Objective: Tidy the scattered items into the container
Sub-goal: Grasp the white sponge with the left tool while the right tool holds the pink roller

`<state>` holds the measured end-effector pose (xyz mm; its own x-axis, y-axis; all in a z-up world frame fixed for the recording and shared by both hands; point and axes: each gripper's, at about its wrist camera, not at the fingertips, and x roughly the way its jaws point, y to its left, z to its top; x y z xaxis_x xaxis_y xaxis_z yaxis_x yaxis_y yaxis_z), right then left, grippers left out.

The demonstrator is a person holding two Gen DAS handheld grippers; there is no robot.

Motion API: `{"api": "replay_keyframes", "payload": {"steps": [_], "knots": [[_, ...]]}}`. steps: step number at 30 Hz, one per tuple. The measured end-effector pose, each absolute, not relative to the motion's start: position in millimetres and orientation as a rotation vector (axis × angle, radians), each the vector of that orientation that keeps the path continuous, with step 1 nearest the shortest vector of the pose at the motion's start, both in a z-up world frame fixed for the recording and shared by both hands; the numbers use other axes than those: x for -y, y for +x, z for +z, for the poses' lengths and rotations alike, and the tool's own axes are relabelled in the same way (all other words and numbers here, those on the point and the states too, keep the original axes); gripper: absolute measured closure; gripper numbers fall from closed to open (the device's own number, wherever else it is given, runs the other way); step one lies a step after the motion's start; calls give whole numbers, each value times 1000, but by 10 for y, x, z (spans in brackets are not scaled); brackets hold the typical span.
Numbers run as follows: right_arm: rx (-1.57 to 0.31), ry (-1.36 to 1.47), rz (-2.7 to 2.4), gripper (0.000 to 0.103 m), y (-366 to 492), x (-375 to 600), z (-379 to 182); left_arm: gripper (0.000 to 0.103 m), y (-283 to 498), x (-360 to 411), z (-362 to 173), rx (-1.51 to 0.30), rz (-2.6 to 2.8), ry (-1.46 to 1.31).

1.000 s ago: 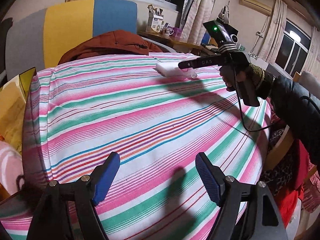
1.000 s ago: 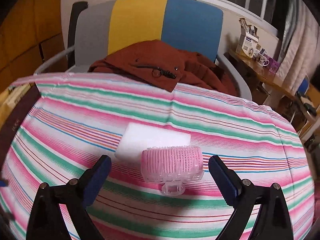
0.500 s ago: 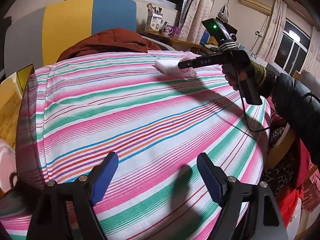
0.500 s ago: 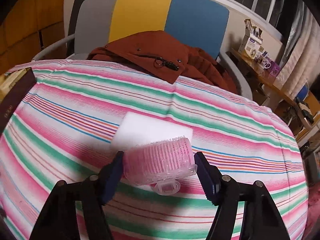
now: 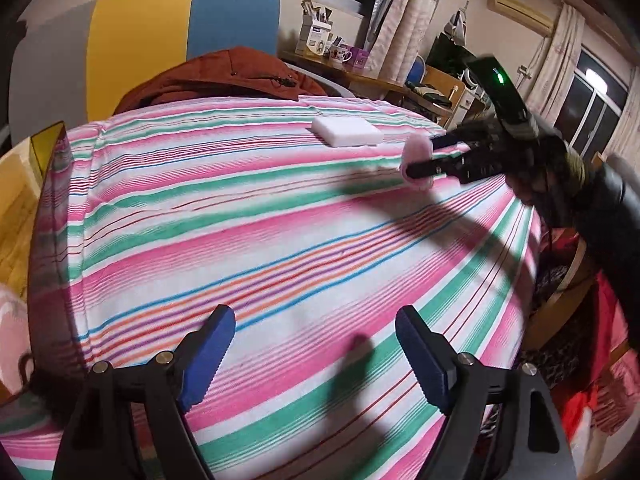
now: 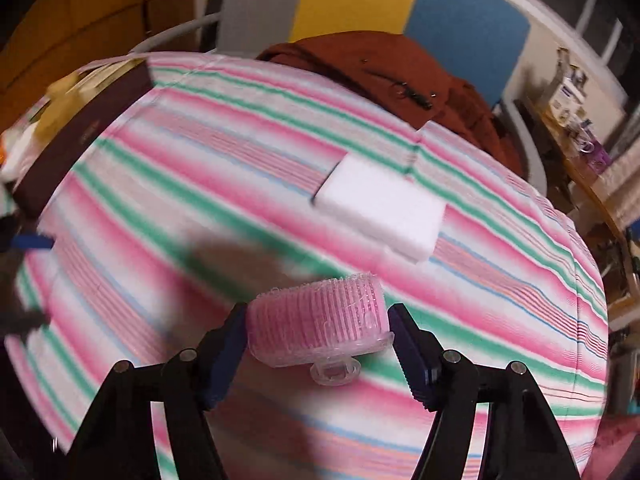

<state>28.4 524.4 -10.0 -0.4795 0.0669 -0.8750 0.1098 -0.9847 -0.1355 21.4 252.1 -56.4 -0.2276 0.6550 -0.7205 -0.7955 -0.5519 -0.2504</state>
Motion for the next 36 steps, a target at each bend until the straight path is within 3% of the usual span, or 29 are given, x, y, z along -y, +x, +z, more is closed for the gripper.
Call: {"api": "replay_keyframes", "payload": {"steps": [15, 27, 36], "knots": [[-232, 1564, -2607, 33, 315, -5340, -117, 19, -420, -3685, -89, -492, 1896, -922], [-146, 1588, -2558, 33, 302, -5445, -113, 18, -827, -4646, -271, -707, 1744, -811], [-146, 1590, -2552, 33, 291, -5448, -117, 18, -990, -5087, -402, -756, 1618, -759]]}}
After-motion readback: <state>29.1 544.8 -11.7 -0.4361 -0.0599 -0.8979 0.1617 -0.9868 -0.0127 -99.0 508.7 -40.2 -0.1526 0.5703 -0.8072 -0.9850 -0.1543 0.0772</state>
